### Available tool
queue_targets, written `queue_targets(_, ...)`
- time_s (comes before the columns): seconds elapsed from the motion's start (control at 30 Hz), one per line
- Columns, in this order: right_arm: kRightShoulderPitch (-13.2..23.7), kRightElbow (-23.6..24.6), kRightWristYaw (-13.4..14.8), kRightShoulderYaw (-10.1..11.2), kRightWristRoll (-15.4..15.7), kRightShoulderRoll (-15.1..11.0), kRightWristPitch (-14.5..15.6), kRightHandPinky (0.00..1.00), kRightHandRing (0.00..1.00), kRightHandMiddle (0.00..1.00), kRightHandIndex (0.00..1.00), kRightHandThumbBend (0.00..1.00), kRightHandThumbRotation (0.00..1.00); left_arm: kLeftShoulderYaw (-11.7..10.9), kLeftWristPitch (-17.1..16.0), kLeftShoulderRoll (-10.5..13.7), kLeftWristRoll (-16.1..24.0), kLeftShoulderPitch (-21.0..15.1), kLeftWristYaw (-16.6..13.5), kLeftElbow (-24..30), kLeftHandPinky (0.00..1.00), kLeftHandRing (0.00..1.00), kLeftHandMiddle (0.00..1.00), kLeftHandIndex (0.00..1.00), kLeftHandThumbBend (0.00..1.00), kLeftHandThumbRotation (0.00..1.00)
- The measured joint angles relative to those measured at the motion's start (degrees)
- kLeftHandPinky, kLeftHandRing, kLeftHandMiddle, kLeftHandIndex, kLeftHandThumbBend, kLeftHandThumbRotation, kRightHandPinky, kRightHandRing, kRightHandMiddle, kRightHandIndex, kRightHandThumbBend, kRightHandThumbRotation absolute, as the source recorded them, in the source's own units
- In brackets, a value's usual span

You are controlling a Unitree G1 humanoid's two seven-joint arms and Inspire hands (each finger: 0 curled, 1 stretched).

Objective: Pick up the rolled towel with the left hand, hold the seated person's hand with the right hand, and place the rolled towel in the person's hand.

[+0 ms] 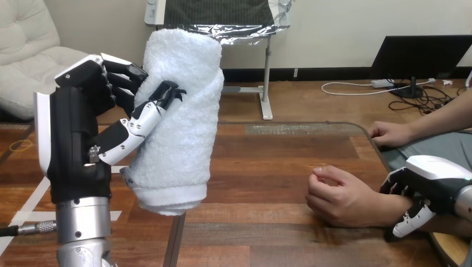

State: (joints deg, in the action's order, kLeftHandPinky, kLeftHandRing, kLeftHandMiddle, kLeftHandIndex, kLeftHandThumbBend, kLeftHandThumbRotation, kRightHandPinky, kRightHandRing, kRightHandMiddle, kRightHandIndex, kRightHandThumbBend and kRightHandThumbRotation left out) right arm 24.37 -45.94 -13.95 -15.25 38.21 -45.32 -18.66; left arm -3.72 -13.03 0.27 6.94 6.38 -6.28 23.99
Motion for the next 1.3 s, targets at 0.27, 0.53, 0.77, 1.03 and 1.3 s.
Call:
queue_targets(0.27, 0.17, -0.31, 0.24, -0.02, -0.29, 0.00, -0.10, 0.33, 0.42, 0.51, 0.58, 0.89, 0.08, -0.36, -0.01, 0.00, -0.14, 0.00, -0.03, -0.02, 0.19, 0.25, 0.32, 0.36, 0.46, 0.00)
queue_targets(0.53, 0.21, -0.69, 0.46, -0.09, -1.14, 0.01, -0.15, 0.22, 0.30, 0.40, 0.52, 0.89, 0.02, -0.75, -0.01, -0.02, -0.64, 0.00, -0.03, -0.04, 0.19, 0.25, 0.32, 0.36, 0.46, 0.00)
queue_targets(0.77, 0.45, -1.18, 0.89, -0.43, -1.52, 0.04, -0.16, 0.27, 0.36, 0.44, 0.47, 0.89, 0.00, -0.95, -0.01, -0.02, -0.69, 0.00, -0.03, -0.04, 0.19, 0.25, 0.32, 0.36, 0.46, 0.00)
queue_targets(1.03, 0.90, -2.22, 1.37, -0.80, -1.72, 0.06, -0.77, 0.24, 0.31, 0.40, 0.44, 0.90, 0.00, -1.17, -0.03, -0.03, -0.69, -0.01, -0.03, -0.09, 0.19, 0.26, 0.32, 0.36, 0.46, 0.00)
queue_targets(1.3, 1.20, -3.34, 2.20, -1.01, -1.82, 0.14, -1.15, 0.19, 0.25, 0.34, 0.41, 0.90, 0.00, -1.34, -0.04, -0.07, -0.69, -0.01, -0.03, -0.17, 0.20, 0.26, 0.32, 0.35, 0.46, 0.00)
